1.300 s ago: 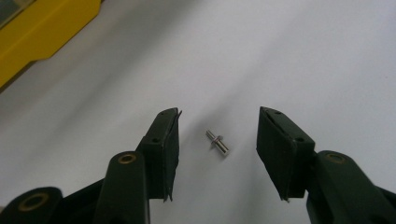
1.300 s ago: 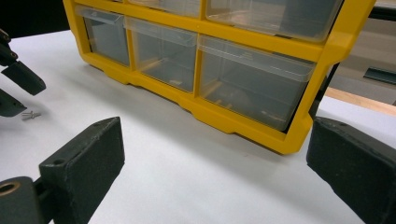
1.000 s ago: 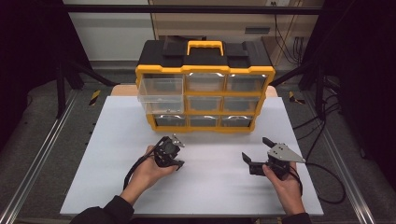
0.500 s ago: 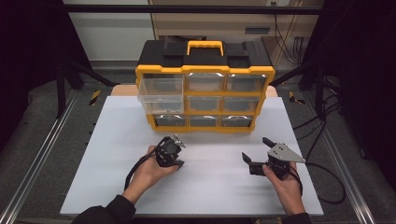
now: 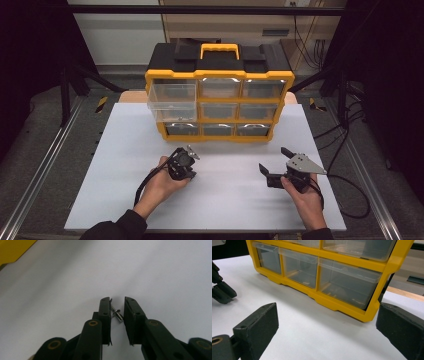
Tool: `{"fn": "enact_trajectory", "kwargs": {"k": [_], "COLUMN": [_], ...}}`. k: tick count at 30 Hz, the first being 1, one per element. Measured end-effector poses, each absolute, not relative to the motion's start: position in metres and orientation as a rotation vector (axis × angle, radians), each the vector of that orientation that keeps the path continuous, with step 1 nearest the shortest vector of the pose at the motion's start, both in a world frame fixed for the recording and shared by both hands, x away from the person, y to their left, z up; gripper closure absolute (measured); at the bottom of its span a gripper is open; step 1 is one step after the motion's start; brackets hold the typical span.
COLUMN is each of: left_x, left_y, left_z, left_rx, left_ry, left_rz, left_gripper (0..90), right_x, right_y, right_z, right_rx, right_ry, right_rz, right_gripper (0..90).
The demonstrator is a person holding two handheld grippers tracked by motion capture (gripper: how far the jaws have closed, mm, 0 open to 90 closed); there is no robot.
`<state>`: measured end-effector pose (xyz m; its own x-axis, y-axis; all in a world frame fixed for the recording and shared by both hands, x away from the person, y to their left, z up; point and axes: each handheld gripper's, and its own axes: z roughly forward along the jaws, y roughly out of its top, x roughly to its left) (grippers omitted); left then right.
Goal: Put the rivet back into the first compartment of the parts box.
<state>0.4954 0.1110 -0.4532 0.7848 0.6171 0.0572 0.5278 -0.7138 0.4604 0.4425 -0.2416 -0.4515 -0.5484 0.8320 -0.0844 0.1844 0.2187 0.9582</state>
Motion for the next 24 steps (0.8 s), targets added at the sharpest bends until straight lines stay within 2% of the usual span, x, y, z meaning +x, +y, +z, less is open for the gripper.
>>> {"fn": "enact_trajectory", "kwargs": {"k": [6,18,24], "left_x": [0.494,0.494,0.49], "left_y": [0.111,0.12,0.125], "left_z": [-0.455,-0.455,-0.443], "left_rx": [2.535,2.483,2.442], "left_ry": [0.849,0.869,0.849], "left_rz": [0.301,0.295,0.317], "left_gripper": [81.6,81.9,81.9], "right_x": [0.442,0.442,0.443], "right_y": [-0.241,-0.241,-0.241], "right_z": [-0.452,-0.452,-0.452], "right_rx": [0.939,0.938,0.939], "right_ry": [1.882,1.883,1.884], "right_rz": [1.354,1.354,1.354], "right_gripper": [4.3,4.3,4.3]}}
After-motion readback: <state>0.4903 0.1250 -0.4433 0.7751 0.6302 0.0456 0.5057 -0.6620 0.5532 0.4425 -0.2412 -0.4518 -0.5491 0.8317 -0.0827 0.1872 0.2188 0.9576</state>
